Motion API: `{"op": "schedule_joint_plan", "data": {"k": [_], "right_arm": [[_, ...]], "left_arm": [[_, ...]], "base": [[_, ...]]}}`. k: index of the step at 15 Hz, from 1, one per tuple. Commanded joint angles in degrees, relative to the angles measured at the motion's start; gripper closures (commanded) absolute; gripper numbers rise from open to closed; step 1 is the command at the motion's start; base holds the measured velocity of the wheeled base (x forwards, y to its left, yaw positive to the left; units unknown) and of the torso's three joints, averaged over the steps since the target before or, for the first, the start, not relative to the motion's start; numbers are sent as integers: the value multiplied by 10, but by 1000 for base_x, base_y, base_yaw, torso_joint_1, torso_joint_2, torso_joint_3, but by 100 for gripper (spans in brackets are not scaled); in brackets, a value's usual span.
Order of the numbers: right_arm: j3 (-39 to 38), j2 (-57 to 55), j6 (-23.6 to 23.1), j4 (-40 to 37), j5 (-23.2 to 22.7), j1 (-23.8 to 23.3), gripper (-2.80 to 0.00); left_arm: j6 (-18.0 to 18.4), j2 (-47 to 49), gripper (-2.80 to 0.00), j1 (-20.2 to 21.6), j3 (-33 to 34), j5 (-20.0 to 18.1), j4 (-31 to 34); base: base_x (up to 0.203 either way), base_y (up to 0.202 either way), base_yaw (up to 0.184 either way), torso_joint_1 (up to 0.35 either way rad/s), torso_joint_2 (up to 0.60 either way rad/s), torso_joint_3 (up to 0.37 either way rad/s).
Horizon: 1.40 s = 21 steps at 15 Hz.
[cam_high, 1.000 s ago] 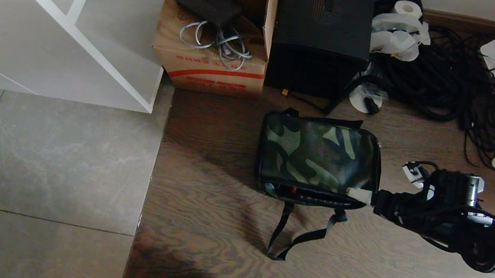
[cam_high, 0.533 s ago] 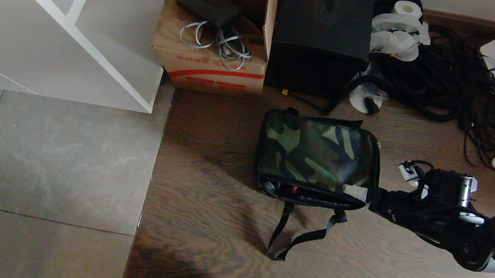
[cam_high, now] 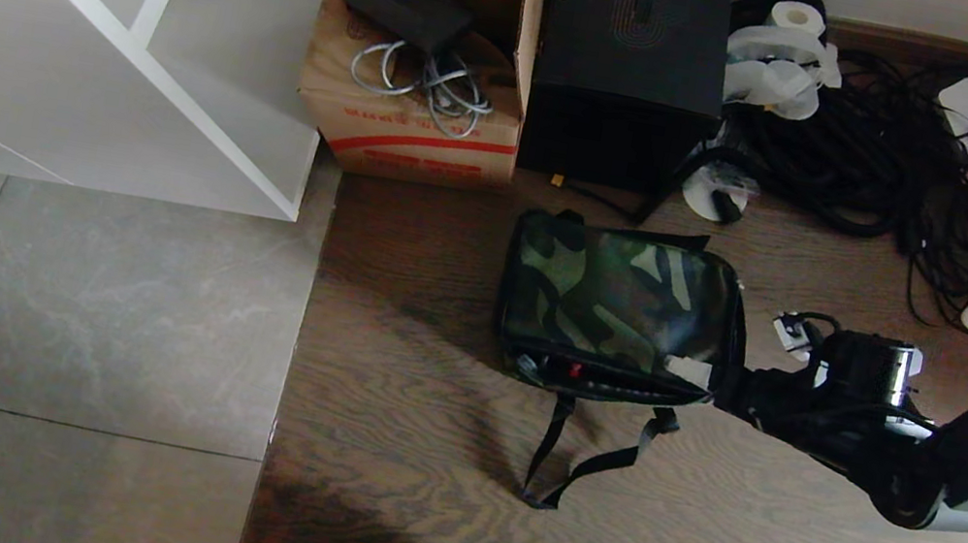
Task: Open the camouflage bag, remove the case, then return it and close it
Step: Open the top of the storage box
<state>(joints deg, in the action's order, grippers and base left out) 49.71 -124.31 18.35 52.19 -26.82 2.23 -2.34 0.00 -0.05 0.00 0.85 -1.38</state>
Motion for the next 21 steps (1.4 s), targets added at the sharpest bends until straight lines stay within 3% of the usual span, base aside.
{"op": "schedule_joint_plan", "data": {"k": [1, 8, 13, 15, 21], "right_arm": [[-2, -2, -1, 4, 1, 0, -280], [28, -41, 3, 58, 24, 1, -280], [36, -18, 71, 63, 24, 1, -280], [29, -7, 81, 62, 23, 2, 0], [10, 16, 78, 59, 25, 8, 0]], "left_arm": [[0, 0, 0, 0, 5, 0, 0], [0, 0, 0, 0, 4, 0, 0], [0, 1, 0, 0, 5, 0, 0], [0, 0, 0, 0, 5, 0, 0], [0, 0, 0, 0, 5, 0, 0]], "base": [[0, 0, 0, 0, 0, 0], [0, 0, 0, 0, 0, 0], [0, 0, 0, 0, 0, 0], [0, 0, 0, 0, 0, 0], [0, 0, 0, 0, 0, 0]]}}
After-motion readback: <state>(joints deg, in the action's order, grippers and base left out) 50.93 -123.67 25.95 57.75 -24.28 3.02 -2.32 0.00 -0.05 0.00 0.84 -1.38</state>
